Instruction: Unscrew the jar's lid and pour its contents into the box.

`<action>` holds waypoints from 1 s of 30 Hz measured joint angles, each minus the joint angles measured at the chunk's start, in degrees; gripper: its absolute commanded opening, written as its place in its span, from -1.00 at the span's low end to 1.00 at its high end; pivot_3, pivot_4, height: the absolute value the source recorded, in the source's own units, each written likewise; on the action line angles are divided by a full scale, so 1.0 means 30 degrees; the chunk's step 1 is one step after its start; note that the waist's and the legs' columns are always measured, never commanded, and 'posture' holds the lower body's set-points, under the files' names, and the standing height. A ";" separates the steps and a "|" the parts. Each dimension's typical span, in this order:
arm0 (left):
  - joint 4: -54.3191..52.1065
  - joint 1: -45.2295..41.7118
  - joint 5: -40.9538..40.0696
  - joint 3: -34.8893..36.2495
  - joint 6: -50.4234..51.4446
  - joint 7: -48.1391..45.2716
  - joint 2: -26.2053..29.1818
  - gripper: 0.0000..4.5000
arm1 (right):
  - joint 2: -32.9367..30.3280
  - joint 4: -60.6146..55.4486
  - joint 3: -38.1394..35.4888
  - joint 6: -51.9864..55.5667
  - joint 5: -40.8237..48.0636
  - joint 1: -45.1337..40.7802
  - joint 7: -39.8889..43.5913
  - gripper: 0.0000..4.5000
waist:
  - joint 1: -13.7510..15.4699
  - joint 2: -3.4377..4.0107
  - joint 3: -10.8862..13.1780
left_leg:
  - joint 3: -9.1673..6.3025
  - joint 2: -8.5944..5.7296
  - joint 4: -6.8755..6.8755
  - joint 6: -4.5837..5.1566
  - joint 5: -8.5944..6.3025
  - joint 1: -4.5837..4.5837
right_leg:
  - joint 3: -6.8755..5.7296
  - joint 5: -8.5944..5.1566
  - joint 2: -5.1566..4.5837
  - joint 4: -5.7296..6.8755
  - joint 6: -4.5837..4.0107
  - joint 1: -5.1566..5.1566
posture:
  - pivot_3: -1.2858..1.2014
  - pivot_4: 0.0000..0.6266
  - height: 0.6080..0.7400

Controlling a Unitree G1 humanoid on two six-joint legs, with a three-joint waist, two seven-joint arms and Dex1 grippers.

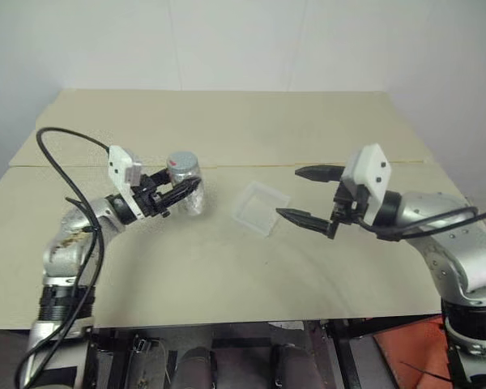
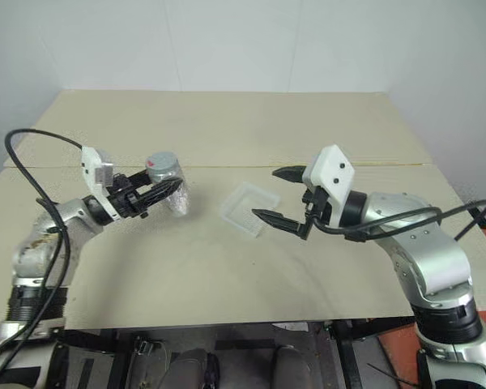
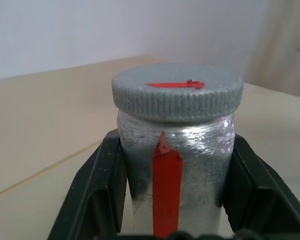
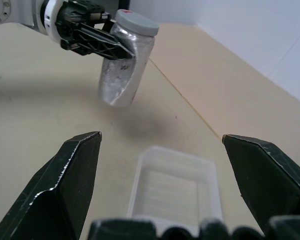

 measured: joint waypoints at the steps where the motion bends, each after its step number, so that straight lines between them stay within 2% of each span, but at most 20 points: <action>1: 0.0063 -0.0241 -0.0171 -0.0046 0.0240 -0.0787 0.0276 0.13 | 0.0181 0.0203 0.0136 0.0047 -0.0027 -0.0362 -0.0094 1.00 | -0.0003 -0.0002 0.0001 | 0.0005 -0.0002 0.0001 0.0000 0.0000 -0.0008 | 0.0000 0.0000 0.0000 -0.0001 0.0000 -0.0008 | 0.03 -0.52 1.00; 6: 0.1175 -0.1928 -0.0328 -0.0754 0.0317 -0.4806 0.1710 0.13 | 0.1113 0.0859 0.0940 0.0691 0.0009 -0.2116 -0.0344 1.00 | -0.0063 0.0003 0.0002 | 0.0015 -0.0005 0.0001 -0.0016 0.0009 -0.0013 | 0.0001 -0.0001 0.0004 0.0000 0.0000 -0.0016 | 0.03 -0.52 1.00; 11: 0.2985 -0.2512 0.0720 -0.1493 -0.1436 -0.6661 0.1161 0.13 | 0.2435 0.0921 0.1423 0.2688 0.1021 -0.3698 -0.0808 1.00 | -0.0071 0.0005 0.0003 | 0.0018 -0.0005 0.0003 -0.0007 0.0006 -0.0019 | 0.0000 0.0001 0.0004 0.0008 -0.0002 -0.0018 | 0.03 -0.52 1.00; 15: 0.3864 -0.3009 0.1238 -0.1792 -0.3035 -0.7327 0.0100 0.13 | 0.3588 0.1242 0.1476 0.5297 0.2262 -0.5807 -0.1749 1.00 | -0.0082 0.0005 0.0003 | 0.0015 -0.0004 0.0019 -0.0006 0.0006 -0.0042 | -0.0005 0.0002 0.0004 0.0013 -0.0003 -0.0029 | 0.03 -0.52 1.00; 20: 0.4113 -0.3375 0.1460 -0.2186 -0.3355 -0.7691 -0.0973 0.13 | 0.5540 0.2182 0.1823 0.8298 0.2929 -0.8222 -0.3482 1.00 | -0.0170 0.0010 0.0002 | 0.0007 0.0002 0.0054 -0.0002 0.0004 -0.0093 | -0.0017 0.0002 0.0004 0.0040 -0.0002 -0.0055 | 0.03 -0.52 1.00; 30: 0.4648 -0.4286 0.1459 -0.2192 -0.3518 -0.8500 -0.1170 0.13 | 0.6688 0.3219 0.2823 0.8556 0.2343 -0.8615 -0.4104 1.00 | -0.0291 0.0012 0.0001 | -0.0012 0.0001 0.0120 -0.0040 0.0029 -0.0262 | -0.0039 0.0022 0.0004 0.0096 0.0030 -0.0170 | 0.03 -0.52 1.00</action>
